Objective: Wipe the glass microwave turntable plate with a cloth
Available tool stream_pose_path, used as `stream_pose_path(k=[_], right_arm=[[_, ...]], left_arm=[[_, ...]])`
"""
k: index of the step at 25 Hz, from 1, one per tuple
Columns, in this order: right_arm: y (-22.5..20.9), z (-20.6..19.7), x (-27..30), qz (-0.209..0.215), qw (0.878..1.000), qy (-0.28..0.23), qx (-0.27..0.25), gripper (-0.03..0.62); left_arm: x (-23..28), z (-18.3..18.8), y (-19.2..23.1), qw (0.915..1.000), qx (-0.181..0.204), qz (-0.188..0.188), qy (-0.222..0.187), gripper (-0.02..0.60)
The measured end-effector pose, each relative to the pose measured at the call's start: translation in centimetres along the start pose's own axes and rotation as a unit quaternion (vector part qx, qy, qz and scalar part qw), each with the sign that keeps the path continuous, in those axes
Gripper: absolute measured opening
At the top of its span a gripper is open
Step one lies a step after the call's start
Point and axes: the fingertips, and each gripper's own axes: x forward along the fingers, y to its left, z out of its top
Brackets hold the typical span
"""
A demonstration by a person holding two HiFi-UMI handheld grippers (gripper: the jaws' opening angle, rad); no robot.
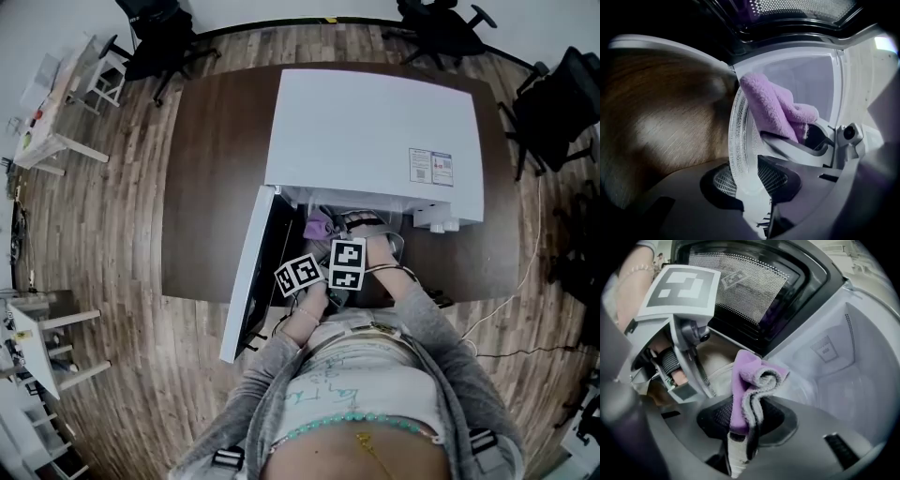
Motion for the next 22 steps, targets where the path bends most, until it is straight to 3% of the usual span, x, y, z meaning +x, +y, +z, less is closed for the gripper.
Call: stream_pose_path(k=[12, 22], right_arm=[[-2.5, 2.4, 1.1, -0.043, 0.999, -0.030, -0.005, 0.120], [-5.3, 1.8, 1.6, -0.085, 0.995, -0.029, 0.039, 0.120]], left_arm=[[0.0, 0.3, -0.1, 1.0000, 0.006, -0.002, -0.002, 0.101], [-0.1, 0.3, -0.1, 1.0000, 0.003, -0.005, -0.006, 0.100]])
